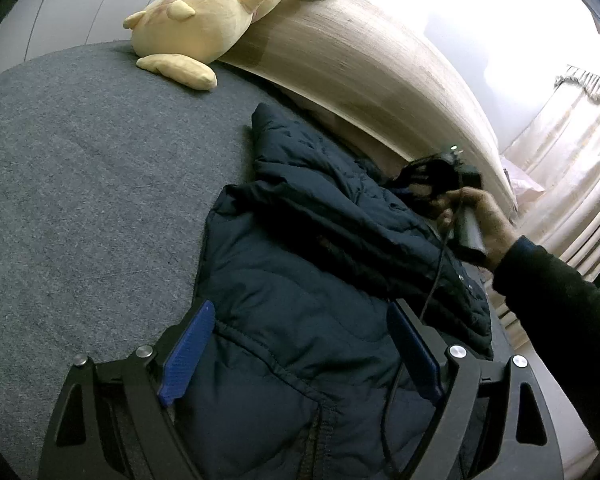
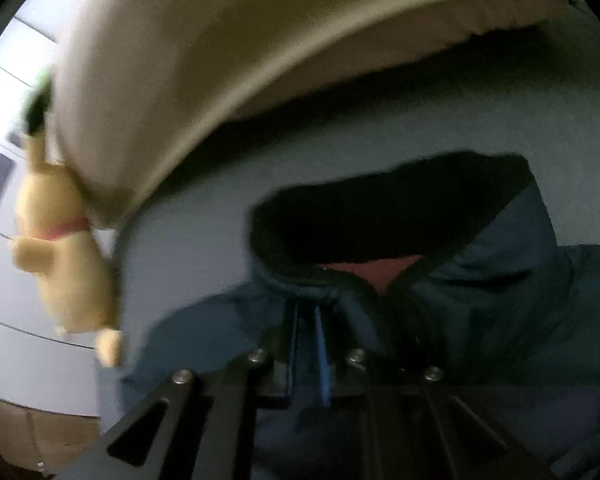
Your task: Fold large clothes
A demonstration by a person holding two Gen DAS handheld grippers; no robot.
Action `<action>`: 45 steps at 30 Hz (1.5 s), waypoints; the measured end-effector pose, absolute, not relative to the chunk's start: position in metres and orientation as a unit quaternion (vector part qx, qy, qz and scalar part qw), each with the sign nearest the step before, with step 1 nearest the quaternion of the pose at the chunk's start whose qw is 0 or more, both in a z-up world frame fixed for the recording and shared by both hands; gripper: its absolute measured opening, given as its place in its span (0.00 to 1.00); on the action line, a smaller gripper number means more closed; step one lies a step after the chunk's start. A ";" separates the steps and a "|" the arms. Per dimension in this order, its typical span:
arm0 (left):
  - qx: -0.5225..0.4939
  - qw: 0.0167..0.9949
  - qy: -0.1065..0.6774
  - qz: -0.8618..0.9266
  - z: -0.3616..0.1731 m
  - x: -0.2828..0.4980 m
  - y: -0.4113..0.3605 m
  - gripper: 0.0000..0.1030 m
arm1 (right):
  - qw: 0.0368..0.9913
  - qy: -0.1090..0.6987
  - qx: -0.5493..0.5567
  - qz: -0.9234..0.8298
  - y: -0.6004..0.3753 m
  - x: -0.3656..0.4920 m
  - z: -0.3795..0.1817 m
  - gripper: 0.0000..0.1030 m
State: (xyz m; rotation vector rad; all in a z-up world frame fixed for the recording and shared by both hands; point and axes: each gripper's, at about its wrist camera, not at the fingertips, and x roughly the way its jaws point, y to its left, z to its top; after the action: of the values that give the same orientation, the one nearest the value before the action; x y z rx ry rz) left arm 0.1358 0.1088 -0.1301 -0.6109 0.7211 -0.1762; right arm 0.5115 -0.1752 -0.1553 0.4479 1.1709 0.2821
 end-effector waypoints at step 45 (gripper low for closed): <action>-0.043 0.888 0.456 0.034 -0.071 -0.073 0.103 0.86 | 0.816 0.426 0.380 0.096 -0.434 -0.067 -0.164 0.95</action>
State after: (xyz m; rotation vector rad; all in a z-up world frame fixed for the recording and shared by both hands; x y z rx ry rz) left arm -0.0733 0.1028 -0.0710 -0.0885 0.9468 0.0716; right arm -0.0668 -0.4344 -0.1641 0.8100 0.9081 0.2050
